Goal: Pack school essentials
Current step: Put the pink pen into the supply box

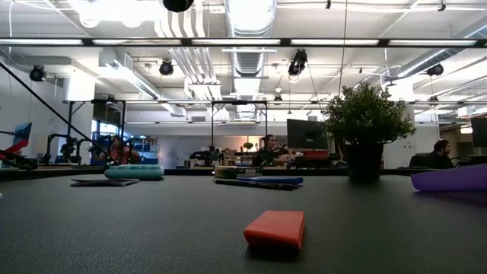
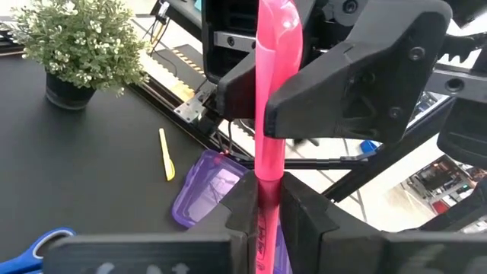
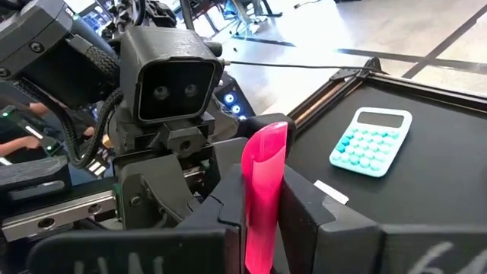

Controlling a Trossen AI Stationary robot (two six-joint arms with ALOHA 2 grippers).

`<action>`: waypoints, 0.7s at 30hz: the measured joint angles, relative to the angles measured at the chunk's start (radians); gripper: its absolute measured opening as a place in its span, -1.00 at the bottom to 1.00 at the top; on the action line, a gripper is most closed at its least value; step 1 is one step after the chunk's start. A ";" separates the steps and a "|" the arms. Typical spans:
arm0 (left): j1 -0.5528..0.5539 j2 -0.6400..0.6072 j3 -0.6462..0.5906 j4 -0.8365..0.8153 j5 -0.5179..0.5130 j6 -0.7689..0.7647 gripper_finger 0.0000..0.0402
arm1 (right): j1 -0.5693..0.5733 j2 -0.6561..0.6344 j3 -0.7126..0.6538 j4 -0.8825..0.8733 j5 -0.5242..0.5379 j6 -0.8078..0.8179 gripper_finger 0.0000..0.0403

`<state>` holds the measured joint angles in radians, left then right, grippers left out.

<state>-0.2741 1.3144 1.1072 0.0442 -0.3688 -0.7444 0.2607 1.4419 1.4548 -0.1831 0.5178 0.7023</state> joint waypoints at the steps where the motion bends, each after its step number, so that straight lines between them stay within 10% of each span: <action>1: 0.000 0.000 0.000 0.000 0.002 0.000 -0.82 | 0.000 -0.002 0.000 -0.004 -0.002 0.006 -0.81; 11: 0.006 -0.001 -0.001 -0.032 0.132 0.020 -0.37 | 0.001 -0.085 -0.001 -0.339 -0.024 0.146 -0.81; 21: -0.024 -0.001 -0.042 -0.316 0.340 -0.142 -0.33 | 0.177 -0.137 -0.001 -0.805 -0.356 0.440 -0.81</action>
<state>-0.2982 1.3129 1.0653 -0.2715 -0.0292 -0.8863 0.4379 1.3053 1.4536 -0.9884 0.1614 1.1425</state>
